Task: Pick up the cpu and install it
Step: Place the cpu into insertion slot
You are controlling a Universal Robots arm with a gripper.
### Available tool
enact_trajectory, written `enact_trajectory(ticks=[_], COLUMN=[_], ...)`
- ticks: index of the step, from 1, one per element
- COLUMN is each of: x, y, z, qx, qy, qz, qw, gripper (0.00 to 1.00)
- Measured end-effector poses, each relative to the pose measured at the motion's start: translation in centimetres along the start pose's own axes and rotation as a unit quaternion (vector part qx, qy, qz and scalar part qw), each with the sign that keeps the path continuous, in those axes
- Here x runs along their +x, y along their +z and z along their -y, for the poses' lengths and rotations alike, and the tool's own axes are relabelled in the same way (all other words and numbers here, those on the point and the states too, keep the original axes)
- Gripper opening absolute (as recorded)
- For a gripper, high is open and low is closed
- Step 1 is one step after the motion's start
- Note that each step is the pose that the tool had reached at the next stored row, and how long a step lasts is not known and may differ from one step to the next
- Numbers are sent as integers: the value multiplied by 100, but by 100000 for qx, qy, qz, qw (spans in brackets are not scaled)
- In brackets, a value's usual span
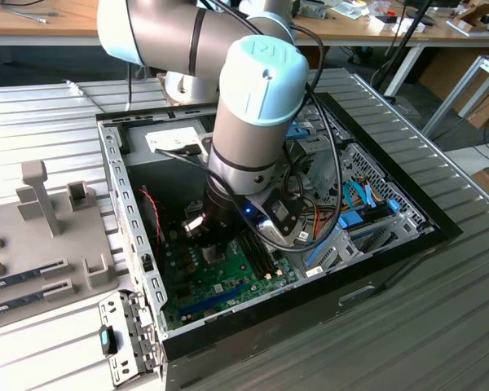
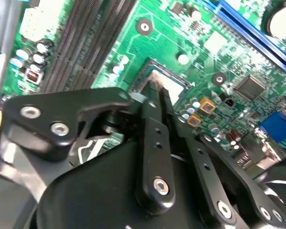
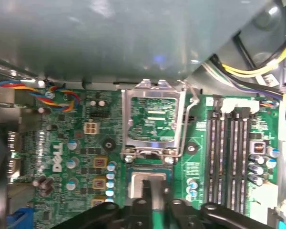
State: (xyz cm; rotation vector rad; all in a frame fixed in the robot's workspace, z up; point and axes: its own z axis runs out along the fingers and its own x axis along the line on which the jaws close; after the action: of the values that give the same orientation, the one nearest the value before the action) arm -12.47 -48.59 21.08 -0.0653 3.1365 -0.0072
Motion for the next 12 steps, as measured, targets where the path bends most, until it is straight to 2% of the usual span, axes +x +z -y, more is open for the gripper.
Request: enact_trajectory(ticks=[1,2,4,6,10,12], x=[-26,-52,-83,-120,-232,-252], y=[0,0,-11,-25,-38,-62], z=[1,2,4,5,10,11], qx=[-8,-17,-47,-239,-1224,-1443], qy=[1,-1,-1,-1,4,-1], qz=[-58,-115,-164,-201,-500,-527], qw=[100000,100000,100000,100000,99991,99988], gripper=[16,11,11,11,11,11])
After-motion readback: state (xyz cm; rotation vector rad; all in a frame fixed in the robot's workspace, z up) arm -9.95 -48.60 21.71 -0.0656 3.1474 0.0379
